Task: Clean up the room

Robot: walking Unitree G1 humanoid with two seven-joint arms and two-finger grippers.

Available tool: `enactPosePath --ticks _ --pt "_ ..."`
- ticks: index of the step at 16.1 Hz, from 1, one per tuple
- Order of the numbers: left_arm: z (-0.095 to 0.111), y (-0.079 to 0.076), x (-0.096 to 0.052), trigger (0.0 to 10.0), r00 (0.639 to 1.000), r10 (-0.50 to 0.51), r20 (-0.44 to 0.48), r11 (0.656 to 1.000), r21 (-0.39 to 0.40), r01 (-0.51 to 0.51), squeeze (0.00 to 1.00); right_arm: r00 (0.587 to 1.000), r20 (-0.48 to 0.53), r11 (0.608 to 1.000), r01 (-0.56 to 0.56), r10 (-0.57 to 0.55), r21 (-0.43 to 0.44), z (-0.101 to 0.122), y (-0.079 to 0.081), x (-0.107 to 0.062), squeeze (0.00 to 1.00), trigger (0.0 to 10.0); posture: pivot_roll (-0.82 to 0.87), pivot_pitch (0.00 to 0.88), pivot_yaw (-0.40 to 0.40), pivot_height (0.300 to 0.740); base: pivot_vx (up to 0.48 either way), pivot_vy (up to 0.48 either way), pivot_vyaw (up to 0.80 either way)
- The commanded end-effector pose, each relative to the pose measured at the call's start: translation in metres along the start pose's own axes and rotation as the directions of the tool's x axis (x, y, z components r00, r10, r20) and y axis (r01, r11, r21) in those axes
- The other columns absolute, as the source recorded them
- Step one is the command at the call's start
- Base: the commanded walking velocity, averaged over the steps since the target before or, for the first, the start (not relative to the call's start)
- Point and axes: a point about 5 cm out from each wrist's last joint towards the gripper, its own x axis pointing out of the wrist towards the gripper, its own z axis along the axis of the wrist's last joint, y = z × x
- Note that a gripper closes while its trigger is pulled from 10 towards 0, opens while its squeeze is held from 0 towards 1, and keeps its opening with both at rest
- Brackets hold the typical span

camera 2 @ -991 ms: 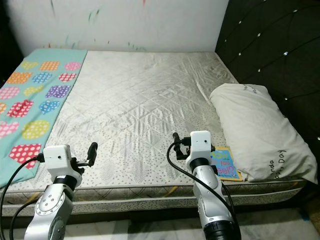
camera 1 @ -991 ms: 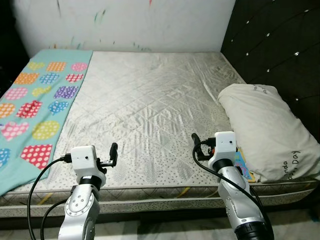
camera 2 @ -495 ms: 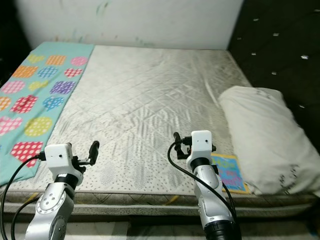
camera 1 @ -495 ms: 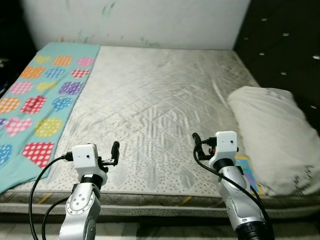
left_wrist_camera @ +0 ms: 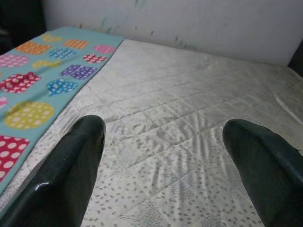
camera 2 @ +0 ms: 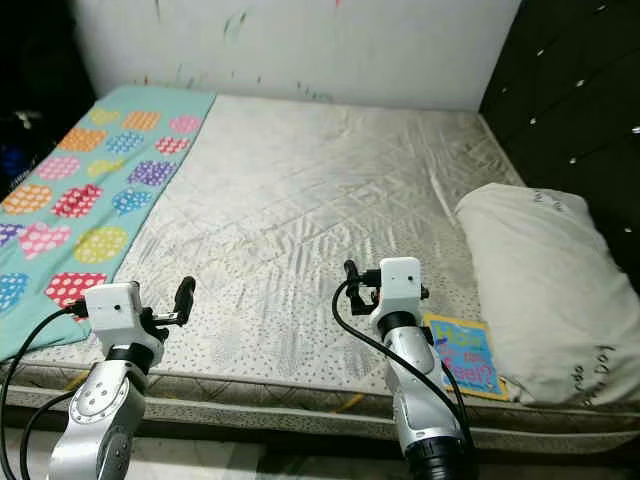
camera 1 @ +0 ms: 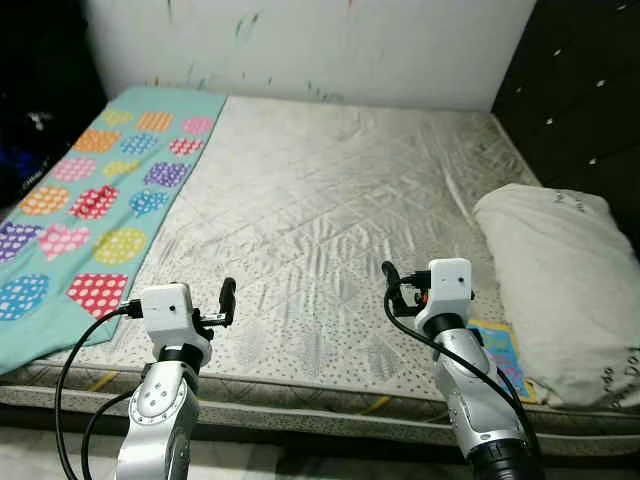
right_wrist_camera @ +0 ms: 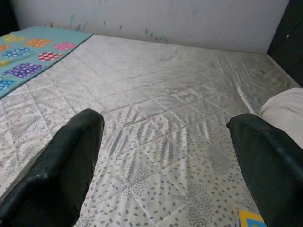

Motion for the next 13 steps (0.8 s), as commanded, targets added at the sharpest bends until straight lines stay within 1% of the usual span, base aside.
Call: enactPosePath --ticks 1,13 --pt "-0.0002 -0.0015 0.0002 10.0 1.0 -0.007 0.0 1.0 0.006 0.007 0.0 1.0 0.0 1.0 0.011 -0.011 -0.008 -0.0005 -0.0035 0.0001 0.0 10.0 -0.05 0.0 -0.039 0.74 0.292 0.0 0.0" --pt "-0.0016 -0.0016 -0.0007 10.0 1.0 -0.005 -0.008 1.0 0.009 0.006 0.0 1.0 -0.004 1.0 0.013 -0.013 -0.008 -0.0015 -0.0029 -0.0009 0.0 10.0 -0.05 0.0 -0.036 0.74 0.378 0.0 0.0"
